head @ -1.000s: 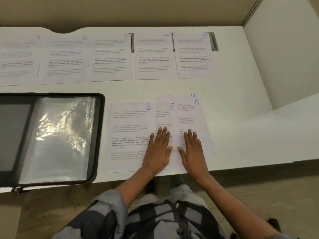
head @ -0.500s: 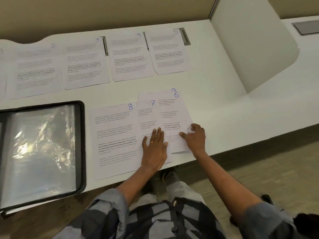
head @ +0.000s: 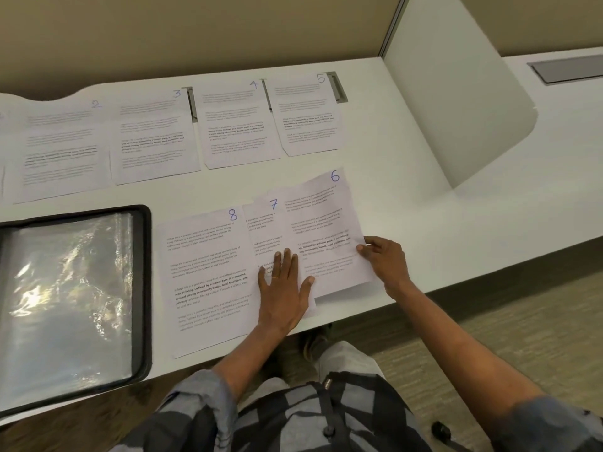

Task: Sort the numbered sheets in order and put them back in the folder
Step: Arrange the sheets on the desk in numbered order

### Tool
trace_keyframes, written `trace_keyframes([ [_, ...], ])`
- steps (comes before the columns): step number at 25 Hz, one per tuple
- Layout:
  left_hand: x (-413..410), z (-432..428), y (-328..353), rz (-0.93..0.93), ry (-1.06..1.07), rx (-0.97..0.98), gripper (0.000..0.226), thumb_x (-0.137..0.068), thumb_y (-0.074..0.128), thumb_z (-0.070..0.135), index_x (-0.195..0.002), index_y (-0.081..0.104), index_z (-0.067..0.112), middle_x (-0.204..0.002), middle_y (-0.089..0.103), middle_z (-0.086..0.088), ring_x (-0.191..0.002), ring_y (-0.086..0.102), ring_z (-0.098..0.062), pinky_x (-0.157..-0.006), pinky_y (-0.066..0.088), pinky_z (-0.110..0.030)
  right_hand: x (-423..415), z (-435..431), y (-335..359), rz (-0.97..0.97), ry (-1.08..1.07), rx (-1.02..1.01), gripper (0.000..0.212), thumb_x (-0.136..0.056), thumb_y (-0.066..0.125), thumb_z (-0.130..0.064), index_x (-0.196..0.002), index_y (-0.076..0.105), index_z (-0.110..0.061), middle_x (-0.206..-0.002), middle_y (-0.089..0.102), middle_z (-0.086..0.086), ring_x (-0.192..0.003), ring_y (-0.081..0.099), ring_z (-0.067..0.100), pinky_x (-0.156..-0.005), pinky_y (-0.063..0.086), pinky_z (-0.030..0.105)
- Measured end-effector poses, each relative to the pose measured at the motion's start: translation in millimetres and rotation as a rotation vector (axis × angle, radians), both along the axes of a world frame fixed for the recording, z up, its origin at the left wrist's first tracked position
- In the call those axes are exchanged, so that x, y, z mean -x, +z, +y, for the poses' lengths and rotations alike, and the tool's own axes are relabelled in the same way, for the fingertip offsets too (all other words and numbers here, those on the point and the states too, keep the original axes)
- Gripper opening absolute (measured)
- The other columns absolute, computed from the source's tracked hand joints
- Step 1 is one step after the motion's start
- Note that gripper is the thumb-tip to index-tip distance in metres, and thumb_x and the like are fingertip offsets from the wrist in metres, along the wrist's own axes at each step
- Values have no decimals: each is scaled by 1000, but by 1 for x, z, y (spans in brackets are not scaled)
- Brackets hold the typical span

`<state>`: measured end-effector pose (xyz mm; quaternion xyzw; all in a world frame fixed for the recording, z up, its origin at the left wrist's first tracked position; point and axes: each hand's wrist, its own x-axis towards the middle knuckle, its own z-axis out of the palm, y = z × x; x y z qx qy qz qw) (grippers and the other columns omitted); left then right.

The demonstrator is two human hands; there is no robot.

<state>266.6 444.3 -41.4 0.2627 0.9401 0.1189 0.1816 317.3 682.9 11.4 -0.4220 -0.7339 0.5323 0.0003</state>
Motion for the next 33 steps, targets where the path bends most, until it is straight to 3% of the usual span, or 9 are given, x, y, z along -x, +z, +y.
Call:
trace_keyframes([
  [4, 2, 10, 2, 43, 130, -216, 75, -102, 23, 66, -161, 27, 20, -170, 17, 0, -158, 11, -19, -126, -2, -45, -11, 54, 29, 81, -24, 98, 27, -94, 72, -18, -121, 72, -13, -109, 77, 3, -98, 74, 25, -93, 59, 45],
  [6, 4, 27, 13, -40, 235, -405, 68, -103, 35, 63, -158, 34, 23, -167, 27, 4, -154, 24, -16, -127, 14, -40, -11, 83, 35, 114, -28, 133, 25, -93, 74, -18, -118, 74, -13, -108, 78, 4, -101, 74, 29, -96, 58, 47],
  [10, 35, 94, 39, -342, 526, -780, 45, -101, 55, 47, -143, 50, 29, -136, 61, 12, -109, 65, -5, -92, 55, -24, 7, 141, 39, 170, -54, 211, 24, -91, 74, -12, -115, 74, -11, -109, 77, 9, -100, 72, 27, -95, 55, 41],
  [14, 88, 159, 49, -561, 756, -988, 39, -94, 74, 26, -130, 62, 22, -102, 77, -3, -92, 74, -18, -80, 63, -34, 46, 199, 35, 213, 37, 241, 24, -93, 73, -16, -117, 74, -12, -114, 76, 10, -101, 70, 22, -101, 51, 44],
  [20, 166, 245, 60, -546, 800, -1013, 31, -88, 80, 13, -118, 74, 10, -90, 79, -2, -80, 72, -11, -68, 58, -23, 124, 265, 31, 212, -30, 25, 31, -92, 69, -8, -119, 72, -24, -112, 74, 2, -101, 70, 21, -92, 55, 38],
  [24, 224, 300, 55, -496, 834, -975, 29, -87, 80, 11, -115, 75, 9, -90, 78, 2, -86, 76, -17, -73, 64, -35, 188, 286, 25, 200, 26, -214, 46, -90, 63, 4, -133, 61, -13, -119, 68, 4, -105, 65, 19, -87, 48, 23],
  [27, 259, 334, 43, -481, 855, -931, 28, -85, 81, 11, -113, 75, 10, -89, 79, 1, -85, 76, -21, -77, 65, -45, 228, 308, 13, 203, 63, -364, 56, -88, 56, 10, -139, 55, -13, -129, 66, 7, -117, 62, 22, -99, 51, 34],
  [30, 289, 362, 29, -472, 872, -908, 28, -85, 81, 10, -112, 75, 11, -88, 79, -1, -86, 77, -22, -77, 64, -47, 260, 330, -3, 185, 66, -425, 59, -85, 49, 15, -138, 57, -10, -133, 61, 6, -115, 58, 17, -102, 48, 30],
  [33, 310, 381, 14, -450, 837, -879, 34, -83, 82, 10, -115, 72, 16, -91, 78, -3, -86, 77, -21, -76, 64, -48, 279, 340, -23, 209, 88, -473, 60, -75, 43, 19, -125, 63, -6, -130, 61, 8, -113, 60, 22, -99, 51, 46],
])
